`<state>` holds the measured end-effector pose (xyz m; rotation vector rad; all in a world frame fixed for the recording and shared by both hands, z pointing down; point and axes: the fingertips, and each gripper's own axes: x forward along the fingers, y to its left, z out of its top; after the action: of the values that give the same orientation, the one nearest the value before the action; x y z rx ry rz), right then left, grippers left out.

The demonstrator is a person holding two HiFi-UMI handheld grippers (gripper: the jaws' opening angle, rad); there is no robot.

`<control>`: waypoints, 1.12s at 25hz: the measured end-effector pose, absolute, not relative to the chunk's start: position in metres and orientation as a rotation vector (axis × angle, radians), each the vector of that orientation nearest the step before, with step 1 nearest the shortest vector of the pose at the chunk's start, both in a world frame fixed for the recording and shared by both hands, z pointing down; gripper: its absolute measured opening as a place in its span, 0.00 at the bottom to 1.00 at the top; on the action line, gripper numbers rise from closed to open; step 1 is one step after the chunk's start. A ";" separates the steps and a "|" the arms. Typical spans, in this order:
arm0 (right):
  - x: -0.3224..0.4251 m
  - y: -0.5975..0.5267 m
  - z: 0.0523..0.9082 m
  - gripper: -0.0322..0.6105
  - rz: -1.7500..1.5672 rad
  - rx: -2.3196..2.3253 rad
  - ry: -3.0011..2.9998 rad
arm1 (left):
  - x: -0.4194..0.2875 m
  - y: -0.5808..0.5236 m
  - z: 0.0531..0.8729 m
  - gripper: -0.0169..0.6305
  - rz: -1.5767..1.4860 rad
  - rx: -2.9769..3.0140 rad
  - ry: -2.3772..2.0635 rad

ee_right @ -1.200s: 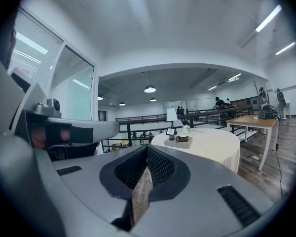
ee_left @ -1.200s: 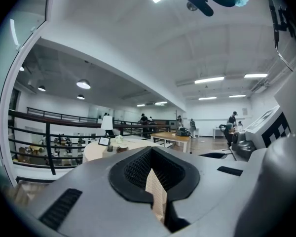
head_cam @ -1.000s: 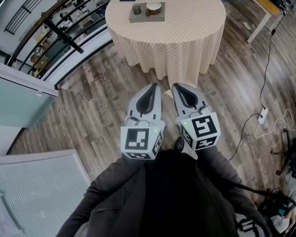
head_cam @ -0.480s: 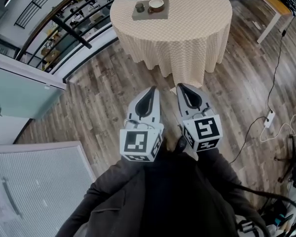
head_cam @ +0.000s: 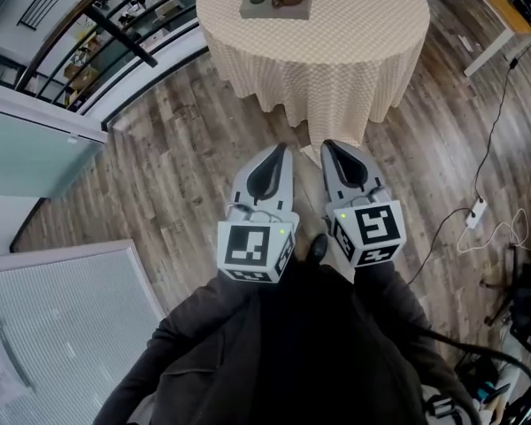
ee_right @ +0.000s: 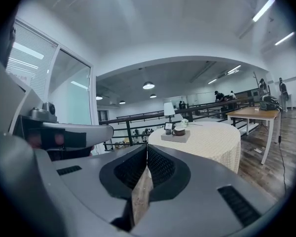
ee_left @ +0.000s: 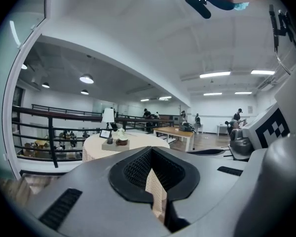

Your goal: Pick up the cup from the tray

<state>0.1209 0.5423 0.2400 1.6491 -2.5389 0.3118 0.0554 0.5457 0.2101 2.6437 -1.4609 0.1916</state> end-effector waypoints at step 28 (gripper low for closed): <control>0.010 0.323 0.210 0.06 0.135 1.649 -2.459 | -0.056 0.318 0.193 0.04 -0.035 2.636 -1.387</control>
<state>0.0099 0.3230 0.2103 1.6488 -2.4592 0.1349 -0.0564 0.3178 0.1927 2.6357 -1.3872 -0.0350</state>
